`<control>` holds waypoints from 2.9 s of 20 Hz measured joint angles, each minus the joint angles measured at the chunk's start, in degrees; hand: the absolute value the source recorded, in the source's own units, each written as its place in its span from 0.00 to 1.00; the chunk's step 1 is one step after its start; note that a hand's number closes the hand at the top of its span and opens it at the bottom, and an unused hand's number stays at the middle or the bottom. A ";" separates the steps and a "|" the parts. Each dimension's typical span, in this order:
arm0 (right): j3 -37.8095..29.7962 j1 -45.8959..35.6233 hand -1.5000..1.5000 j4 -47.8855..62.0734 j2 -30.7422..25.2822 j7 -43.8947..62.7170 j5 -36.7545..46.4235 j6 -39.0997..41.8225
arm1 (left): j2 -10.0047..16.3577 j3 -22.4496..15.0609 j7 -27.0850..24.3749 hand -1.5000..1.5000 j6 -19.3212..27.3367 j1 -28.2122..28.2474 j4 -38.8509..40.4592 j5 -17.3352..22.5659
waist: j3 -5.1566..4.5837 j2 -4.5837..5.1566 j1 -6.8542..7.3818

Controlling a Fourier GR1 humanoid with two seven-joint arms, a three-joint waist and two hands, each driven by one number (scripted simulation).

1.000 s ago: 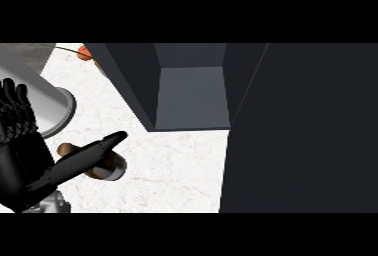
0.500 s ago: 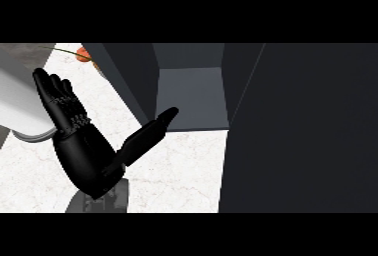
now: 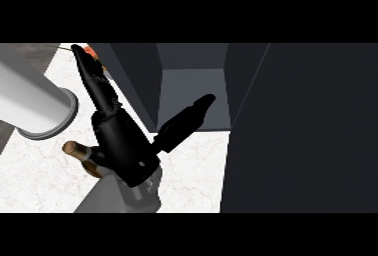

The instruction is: Pick up the wine, place it into the cabinet and close the cabinet

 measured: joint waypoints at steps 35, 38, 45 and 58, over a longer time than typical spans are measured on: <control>0.86 -8.73 0.00 -0.63 0.67 8.96 2.44 -8.01 | 0.07 -2.57 29.36 0.00 -18.85 -17.35 -2.97 -27.30 | -0.24 0.28 -0.31; 0.79 -8.32 0.00 -1.06 0.22 9.66 2.72 -8.27 | 0.06 -1.92 29.36 0.00 -19.65 -16.58 -3.94 -26.95 | -0.24 0.25 -0.31; -2.69 -8.66 0.00 -1.00 -0.81 8.85 3.17 -8.37 | 0.07 -1.90 28.50 0.00 -18.67 -11.76 -3.60 -26.44 | -0.23 0.47 -0.12; -7.50 -5.09 0.00 -1.28 -2.06 5.61 3.04 -5.19 | 0.04 1.06 24.84 0.00 -10.07 3.42 -2.35 -26.03 | -0.26 0.68 0.47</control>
